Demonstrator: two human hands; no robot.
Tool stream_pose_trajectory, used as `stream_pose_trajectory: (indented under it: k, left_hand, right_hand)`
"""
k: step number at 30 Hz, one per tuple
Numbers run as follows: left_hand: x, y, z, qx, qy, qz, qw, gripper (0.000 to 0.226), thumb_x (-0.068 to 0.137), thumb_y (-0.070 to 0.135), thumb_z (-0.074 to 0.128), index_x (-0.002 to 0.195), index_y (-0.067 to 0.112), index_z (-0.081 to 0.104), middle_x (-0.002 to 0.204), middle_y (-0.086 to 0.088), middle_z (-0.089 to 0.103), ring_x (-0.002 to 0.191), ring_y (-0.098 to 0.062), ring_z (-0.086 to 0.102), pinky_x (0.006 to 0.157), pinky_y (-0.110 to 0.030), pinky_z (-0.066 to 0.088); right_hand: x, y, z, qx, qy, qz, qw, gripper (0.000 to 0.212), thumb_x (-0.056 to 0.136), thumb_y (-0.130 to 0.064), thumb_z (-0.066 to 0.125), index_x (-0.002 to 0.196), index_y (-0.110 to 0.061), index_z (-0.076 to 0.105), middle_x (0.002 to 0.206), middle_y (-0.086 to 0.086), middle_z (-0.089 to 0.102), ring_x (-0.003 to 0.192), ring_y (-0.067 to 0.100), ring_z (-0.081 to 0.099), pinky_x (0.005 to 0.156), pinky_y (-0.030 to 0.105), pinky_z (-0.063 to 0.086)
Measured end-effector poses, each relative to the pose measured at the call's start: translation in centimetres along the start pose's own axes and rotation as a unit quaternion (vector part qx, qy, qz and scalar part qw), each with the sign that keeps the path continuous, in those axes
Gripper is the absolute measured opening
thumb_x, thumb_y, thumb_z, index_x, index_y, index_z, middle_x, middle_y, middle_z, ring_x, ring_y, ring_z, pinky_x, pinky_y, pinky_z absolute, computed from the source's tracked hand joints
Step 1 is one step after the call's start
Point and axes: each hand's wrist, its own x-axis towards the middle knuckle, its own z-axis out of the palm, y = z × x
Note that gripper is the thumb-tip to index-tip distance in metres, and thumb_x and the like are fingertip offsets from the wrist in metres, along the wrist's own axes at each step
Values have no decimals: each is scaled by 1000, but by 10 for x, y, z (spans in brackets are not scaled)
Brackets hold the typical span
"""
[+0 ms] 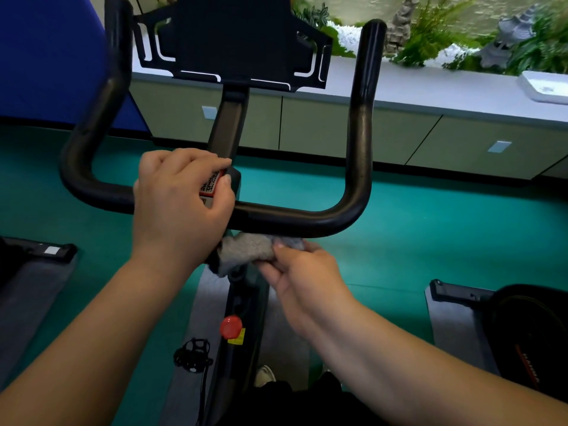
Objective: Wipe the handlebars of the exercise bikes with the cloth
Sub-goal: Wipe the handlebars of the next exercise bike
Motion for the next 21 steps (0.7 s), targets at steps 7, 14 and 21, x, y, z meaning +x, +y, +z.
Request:
stream_pose_trajectory:
  k: [7, 14, 21]
  left_hand:
    - [0, -1, 1, -2, 4, 3, 1000, 31, 89, 35, 48, 110, 24, 68, 111, 8, 64, 107, -26, 51, 89, -30, 31]
    - [1, -3, 2, 3, 2, 11, 1000, 30, 90, 34, 49, 110, 23, 68, 110, 8, 65, 105, -27, 55, 88, -25, 27]
    - [2, -3, 1, 2, -1, 6, 1000, 31, 89, 34, 48, 110, 23, 68, 111, 8, 64, 107, -26, 53, 89, -24, 26]
  right_hand:
    - [0, -38, -46, -50, 76, -123, 988, 26, 94, 4, 50, 120, 4, 49, 117, 23, 63, 106, 32, 65, 86, 40, 56]
    - [-7, -68, -63, -244, 76, -393, 884, 28, 87, 4, 61, 101, -21, 65, 95, -5, 73, 93, 9, 68, 79, 21, 53]
    - [10, -83, -53, -541, 58, -549, 634, 30, 85, -22, 67, 115, -23, 67, 99, -1, 48, 94, 11, 49, 85, 21, 44]
